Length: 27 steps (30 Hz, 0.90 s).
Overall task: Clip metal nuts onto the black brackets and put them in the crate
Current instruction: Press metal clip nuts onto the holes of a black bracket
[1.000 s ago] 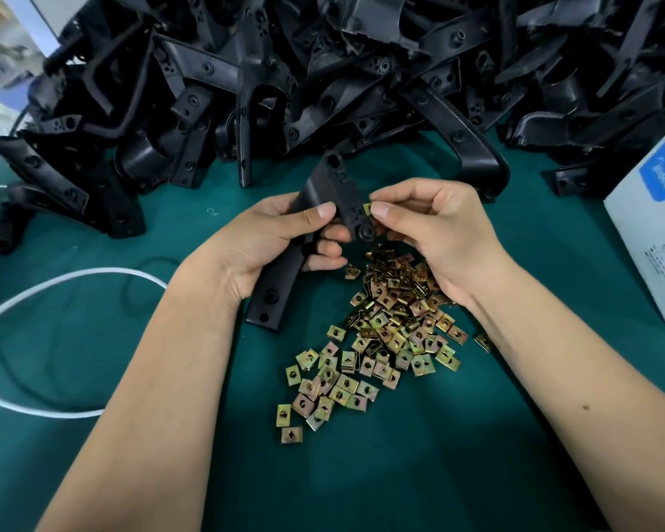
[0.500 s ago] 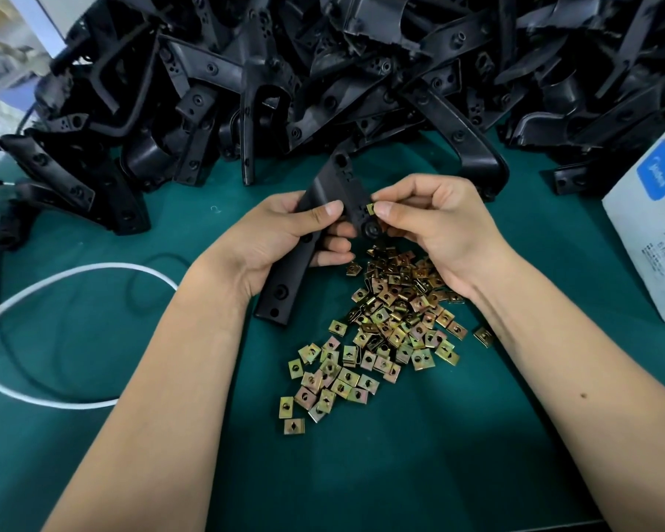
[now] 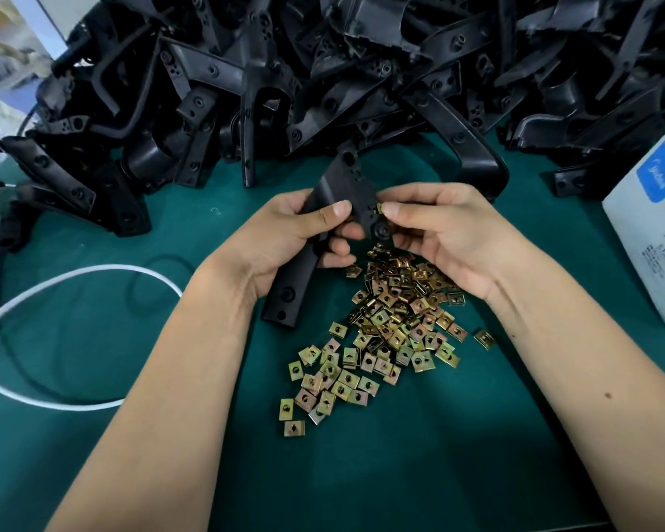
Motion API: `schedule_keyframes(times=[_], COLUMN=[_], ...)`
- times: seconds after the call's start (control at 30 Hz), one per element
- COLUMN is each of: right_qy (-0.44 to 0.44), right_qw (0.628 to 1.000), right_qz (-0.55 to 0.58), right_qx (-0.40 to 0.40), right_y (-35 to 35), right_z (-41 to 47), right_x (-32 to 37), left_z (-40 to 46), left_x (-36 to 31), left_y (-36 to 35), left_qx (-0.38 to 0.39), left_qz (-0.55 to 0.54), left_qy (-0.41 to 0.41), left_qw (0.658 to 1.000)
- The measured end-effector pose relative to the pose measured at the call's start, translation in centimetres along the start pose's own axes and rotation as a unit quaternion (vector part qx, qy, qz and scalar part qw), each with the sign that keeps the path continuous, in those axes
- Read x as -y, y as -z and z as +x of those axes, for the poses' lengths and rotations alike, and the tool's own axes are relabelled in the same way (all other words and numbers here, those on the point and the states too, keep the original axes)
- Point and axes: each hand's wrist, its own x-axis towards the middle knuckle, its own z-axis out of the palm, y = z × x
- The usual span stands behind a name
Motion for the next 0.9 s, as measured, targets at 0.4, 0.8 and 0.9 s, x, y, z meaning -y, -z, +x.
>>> schedule_keyframes(times=[0.4,0.8,0.9], right_qy=[-0.021,-0.006,0.007], right_qw=[0.997,0.983,0.977], right_qz=[-0.06,-0.173,-0.203], right_qx=[0.048,0.062,0.062], right_y=[0.1,-0.3,-0.2], right_z=[-0.2,-0.6,-0.6], right_x=[0.5,1.2,1.1], left_z=[-0.1,-0.3,-0.3], left_x=[-0.1,-0.3,-0.2], left_y=[0.2,0.6,0.6], left_qx=[0.015,0.025,0.026], left_qz=[0.032,0.025,0.025], left_qy=[0.015,0.057,0.057], left_qw=[0.999,0.998,0.998])
